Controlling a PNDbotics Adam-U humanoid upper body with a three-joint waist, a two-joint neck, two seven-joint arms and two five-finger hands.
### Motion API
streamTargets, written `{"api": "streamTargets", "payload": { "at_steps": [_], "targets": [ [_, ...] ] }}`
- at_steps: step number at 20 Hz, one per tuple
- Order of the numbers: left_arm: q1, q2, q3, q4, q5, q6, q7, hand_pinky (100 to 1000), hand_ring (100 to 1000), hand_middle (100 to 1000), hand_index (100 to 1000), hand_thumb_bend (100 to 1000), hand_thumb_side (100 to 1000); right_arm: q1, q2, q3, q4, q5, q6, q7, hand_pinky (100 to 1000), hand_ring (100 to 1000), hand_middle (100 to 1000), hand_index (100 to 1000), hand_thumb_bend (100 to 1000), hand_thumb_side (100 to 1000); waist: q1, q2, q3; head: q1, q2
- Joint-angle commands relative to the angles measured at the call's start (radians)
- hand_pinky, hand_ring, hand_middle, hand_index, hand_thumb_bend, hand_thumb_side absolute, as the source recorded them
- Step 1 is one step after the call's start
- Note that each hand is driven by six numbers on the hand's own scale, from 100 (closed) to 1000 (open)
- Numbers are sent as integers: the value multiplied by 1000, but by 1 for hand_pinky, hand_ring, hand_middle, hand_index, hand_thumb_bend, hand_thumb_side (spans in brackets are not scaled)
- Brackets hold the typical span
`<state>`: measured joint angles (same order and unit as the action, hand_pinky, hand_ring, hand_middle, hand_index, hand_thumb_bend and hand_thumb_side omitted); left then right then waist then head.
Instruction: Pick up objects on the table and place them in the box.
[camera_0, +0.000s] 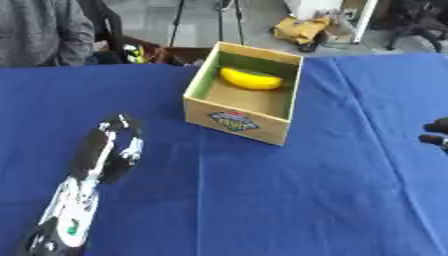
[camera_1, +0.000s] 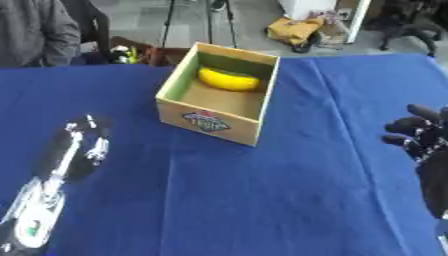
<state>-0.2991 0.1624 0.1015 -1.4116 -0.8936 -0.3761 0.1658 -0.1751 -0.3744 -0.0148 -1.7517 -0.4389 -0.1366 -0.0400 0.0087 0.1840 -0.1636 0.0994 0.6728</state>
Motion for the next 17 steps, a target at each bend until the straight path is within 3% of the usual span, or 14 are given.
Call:
{"api": "streamTargets", "payload": {
  "at_steps": [1, 5, 17],
  "targets": [
    [51, -8, -32, -94, 55, 35, -16, 677, 633, 631, 734, 447, 1000, -4, -12, -4, -20, -3, 2, 2, 649, 667, 577, 767, 100, 865, -5, -16, -1, -1, 19],
    [97, -19, -52, -193, 117, 88, -55, 677, 631, 629, 733, 456, 1000, -3, -10, -3, -19, -3, 3, 3, 649, 667, 577, 767, 100, 865, -4, -16, -2, 0, 23],
    [103, -8, -57, -355, 311, 281, -197, 669, 619, 622, 735, 467, 1000, -1, -10, -2, -16, -2, 4, 4, 649, 667, 576, 767, 100, 866, -6, -15, -3, -3, 31]
  ]
}}
